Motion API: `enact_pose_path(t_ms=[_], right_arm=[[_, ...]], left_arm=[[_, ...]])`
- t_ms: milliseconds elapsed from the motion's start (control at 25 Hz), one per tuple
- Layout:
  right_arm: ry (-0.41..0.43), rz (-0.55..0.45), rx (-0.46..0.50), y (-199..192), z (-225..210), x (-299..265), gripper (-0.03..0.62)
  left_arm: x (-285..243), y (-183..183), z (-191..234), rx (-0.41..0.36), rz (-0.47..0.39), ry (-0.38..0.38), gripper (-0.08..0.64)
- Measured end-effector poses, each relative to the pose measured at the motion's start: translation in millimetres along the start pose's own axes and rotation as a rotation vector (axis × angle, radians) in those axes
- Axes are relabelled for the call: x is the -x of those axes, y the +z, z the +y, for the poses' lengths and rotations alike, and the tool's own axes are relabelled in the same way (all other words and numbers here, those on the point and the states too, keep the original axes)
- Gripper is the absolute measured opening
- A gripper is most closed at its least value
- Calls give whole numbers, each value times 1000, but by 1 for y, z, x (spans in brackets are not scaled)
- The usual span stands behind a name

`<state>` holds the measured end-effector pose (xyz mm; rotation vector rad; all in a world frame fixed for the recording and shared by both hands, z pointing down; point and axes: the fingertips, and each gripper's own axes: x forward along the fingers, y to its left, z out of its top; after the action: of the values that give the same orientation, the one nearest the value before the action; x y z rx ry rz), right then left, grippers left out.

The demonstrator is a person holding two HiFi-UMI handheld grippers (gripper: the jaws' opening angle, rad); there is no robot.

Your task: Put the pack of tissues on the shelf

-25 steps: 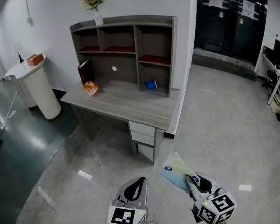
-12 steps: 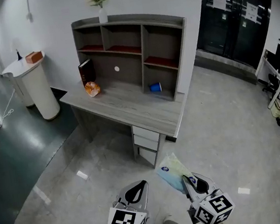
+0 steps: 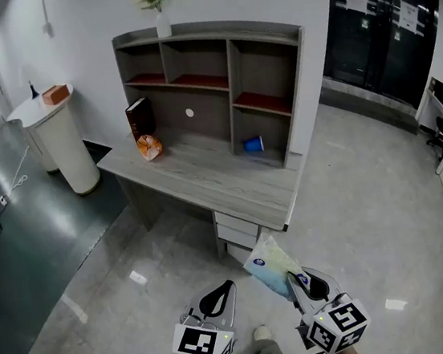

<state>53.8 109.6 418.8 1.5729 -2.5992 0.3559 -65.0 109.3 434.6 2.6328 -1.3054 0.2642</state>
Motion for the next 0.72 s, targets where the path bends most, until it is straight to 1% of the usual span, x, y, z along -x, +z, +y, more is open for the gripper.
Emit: enact_pose_path(t_ms=[200, 320, 720], right_arm=[[13, -7, 6, 17, -38, -31, 54], [19, 2, 2, 24, -59, -49, 54], [63, 6, 26, 43, -106, -100, 54]], left_arm=[[-46, 20, 13, 10, -10, 20, -5], [-70, 28, 22, -5, -5, 27, -2], [-130, 47, 46, 1, -17, 72, 3]])
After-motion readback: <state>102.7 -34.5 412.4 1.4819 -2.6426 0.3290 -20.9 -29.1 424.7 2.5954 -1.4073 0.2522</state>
